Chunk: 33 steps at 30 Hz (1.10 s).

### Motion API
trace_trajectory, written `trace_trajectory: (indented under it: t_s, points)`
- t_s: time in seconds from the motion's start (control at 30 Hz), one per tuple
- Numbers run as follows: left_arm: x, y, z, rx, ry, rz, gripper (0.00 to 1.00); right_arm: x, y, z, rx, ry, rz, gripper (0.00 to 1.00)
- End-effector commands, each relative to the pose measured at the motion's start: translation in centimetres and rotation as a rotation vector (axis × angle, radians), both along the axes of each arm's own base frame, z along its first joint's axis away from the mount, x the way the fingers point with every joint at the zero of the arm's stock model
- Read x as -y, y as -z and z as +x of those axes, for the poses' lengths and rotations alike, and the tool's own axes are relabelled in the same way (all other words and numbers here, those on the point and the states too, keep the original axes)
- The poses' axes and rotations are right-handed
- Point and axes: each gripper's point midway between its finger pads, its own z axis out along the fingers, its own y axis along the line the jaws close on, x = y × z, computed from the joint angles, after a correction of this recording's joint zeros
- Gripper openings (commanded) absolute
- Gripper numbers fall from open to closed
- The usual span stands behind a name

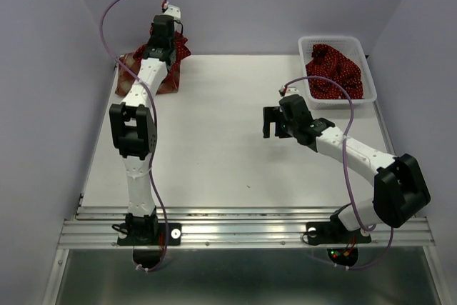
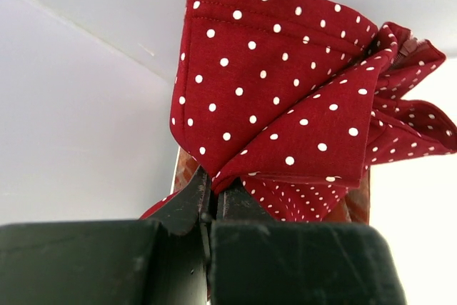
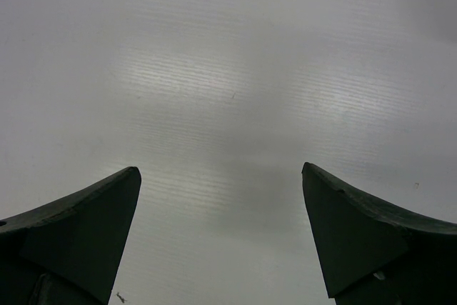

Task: Fold and stack the skirts
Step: Neatly place the folded skirt to the corner

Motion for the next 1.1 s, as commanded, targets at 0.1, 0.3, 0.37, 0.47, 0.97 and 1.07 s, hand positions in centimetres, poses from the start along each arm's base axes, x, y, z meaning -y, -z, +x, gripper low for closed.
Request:
trace_trajectory:
  t_s: [0.1,0.3,0.37,0.47,0.97,1.07]
  points:
    - [0.3,-11.6,-1.7,0.248,-0.002,-0.095,0.00,-0.2,-2.0,1.2,0.057,0.006,0.010,1.00]
    - [2.0,-12.8,-3.1,0.249,-0.009,-0.091,0.00,-0.2,-2.2,0.8,0.057,-0.001,0.028,1.00]
    - [2.5,-12.5,-3.5,0.240,-0.028,-0.084,0.00,-0.2,-2.2,0.6,0.057,-0.004,0.031,1.00]
    - [4.0,-12.1,-4.0,0.226,-0.027,-0.109,0.00,-0.3,-2.6,0.3,0.062,-0.009,0.044,1.00]
    - [6.8,-7.9,-4.1,0.162,-0.017,-0.217,0.00,-0.4,-3.3,-0.2,0.077,-0.017,0.076,1.00]
    - [6.5,-6.2,-3.9,0.136,-0.036,-0.203,0.00,-0.4,-3.1,0.1,0.071,-0.014,0.068,1.00]
